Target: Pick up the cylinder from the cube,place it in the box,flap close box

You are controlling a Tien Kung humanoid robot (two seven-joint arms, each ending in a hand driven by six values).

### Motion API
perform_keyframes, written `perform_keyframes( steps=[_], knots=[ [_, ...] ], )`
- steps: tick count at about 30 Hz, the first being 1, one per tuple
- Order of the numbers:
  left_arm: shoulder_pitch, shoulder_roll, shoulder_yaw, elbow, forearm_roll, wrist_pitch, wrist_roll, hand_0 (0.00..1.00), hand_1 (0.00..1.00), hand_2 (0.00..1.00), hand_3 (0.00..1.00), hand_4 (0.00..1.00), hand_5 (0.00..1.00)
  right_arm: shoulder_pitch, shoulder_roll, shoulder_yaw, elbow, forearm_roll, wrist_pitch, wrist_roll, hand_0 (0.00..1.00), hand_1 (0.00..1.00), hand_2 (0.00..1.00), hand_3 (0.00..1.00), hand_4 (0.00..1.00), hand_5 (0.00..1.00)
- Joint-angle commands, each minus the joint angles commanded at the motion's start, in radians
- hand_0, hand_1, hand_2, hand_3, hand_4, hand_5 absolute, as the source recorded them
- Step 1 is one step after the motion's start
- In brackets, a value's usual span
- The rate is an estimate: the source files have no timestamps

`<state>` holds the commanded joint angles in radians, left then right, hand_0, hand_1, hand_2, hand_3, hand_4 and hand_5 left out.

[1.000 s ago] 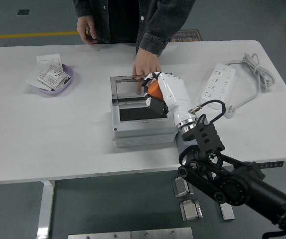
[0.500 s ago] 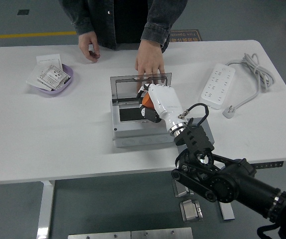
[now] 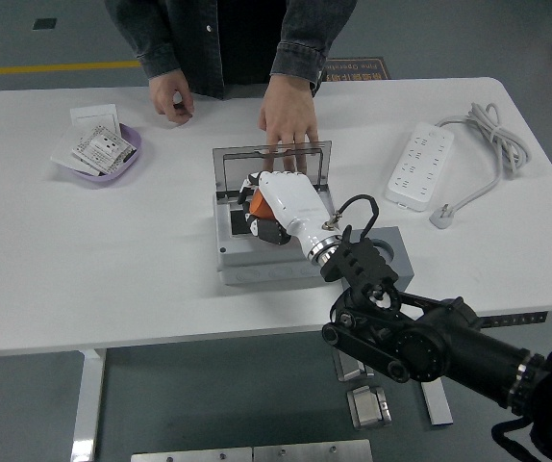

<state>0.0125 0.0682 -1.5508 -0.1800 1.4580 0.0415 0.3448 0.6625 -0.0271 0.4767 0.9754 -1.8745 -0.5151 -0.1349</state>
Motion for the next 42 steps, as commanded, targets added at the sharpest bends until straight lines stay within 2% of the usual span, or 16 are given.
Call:
perform_keyframes(
  steps=[6,7,12,13,18,19,24,25,35,38,42],
  knots=[
    [0.0,-0.001,-0.001,0.0,0.004,0.0,0.001,0.641,0.639,0.48,0.619,0.684,0.326,0.015,-0.002,0.015,-0.013,0.001,0.033,0.039,0.041,0.133,0.247,0.446,0.234,0.002],
    [0.0,-0.001,-0.002,0.0,0.004,0.0,0.001,0.641,0.639,0.481,0.619,0.686,0.326,0.017,-0.002,0.015,-0.015,-0.002,0.035,0.042,0.112,0.18,0.28,0.506,0.344,0.002],
    [-0.003,-0.001,-0.001,0.0,0.006,-0.001,-0.001,0.641,0.639,0.481,0.619,0.686,0.326,0.031,-0.006,0.006,-0.021,-0.008,0.036,0.058,0.112,0.18,0.28,0.506,0.344,0.002],
    [-0.003,-0.001,-0.001,0.0,0.006,-0.001,-0.001,0.641,0.638,0.48,0.619,0.686,0.326,0.033,-0.007,0.004,-0.022,-0.009,0.037,0.06,0.297,0.359,0.461,0.562,0.62,0.071],
    [-0.005,-0.001,0.001,0.0,0.006,-0.001,-0.002,0.641,0.638,0.48,0.619,0.686,0.326,0.039,-0.01,0.002,-0.025,-0.011,0.035,0.07,0.297,0.359,0.461,0.562,0.62,0.071],
    [-0.005,-0.001,0.001,0.0,0.006,-0.001,-0.003,0.641,0.638,0.48,0.618,0.686,0.326,0.04,-0.01,0.003,-0.025,-0.011,0.034,0.072,0.488,0.49,0.581,0.592,0.741,0.152],
    [-0.005,-0.001,0.004,0.0,0.004,-0.001,-0.004,0.641,0.638,0.48,0.618,0.686,0.326,0.041,-0.014,0.002,-0.027,-0.01,0.027,0.079,0.488,0.49,0.581,0.592,0.741,0.152],
    [-0.005,-0.001,0.005,0.0,0.003,-0.001,-0.005,0.641,0.639,0.48,0.618,0.686,0.324,0.041,-0.015,0.002,-0.028,-0.009,0.026,0.08,0.627,0.565,0.621,0.627,0.824,0.227],
    [-0.004,-0.004,0.012,0.0,-0.003,-0.002,-0.009,0.641,0.639,0.479,0.617,0.687,0.326,0.031,-0.024,0.006,-0.02,0.005,0.012,0.085,0.653,0.575,0.619,0.632,0.833,0.238],
    [-0.002,-0.005,0.012,0.0,-0.003,-0.001,-0.009,0.641,0.638,0.478,0.615,0.686,0.326,0.015,-0.036,0.02,0.003,0.038,0.0,0.093,0.656,0.573,0.603,0.627,0.841,0.25],
    [0.002,-0.006,0.01,0.0,-0.006,0.0,-0.008,0.641,0.638,0.478,0.615,0.686,0.326,-0.021,-0.07,0.049,0.07,0.114,-0.022,0.117,0.656,0.573,0.603,0.627,0.841,0.25]
  ],
)
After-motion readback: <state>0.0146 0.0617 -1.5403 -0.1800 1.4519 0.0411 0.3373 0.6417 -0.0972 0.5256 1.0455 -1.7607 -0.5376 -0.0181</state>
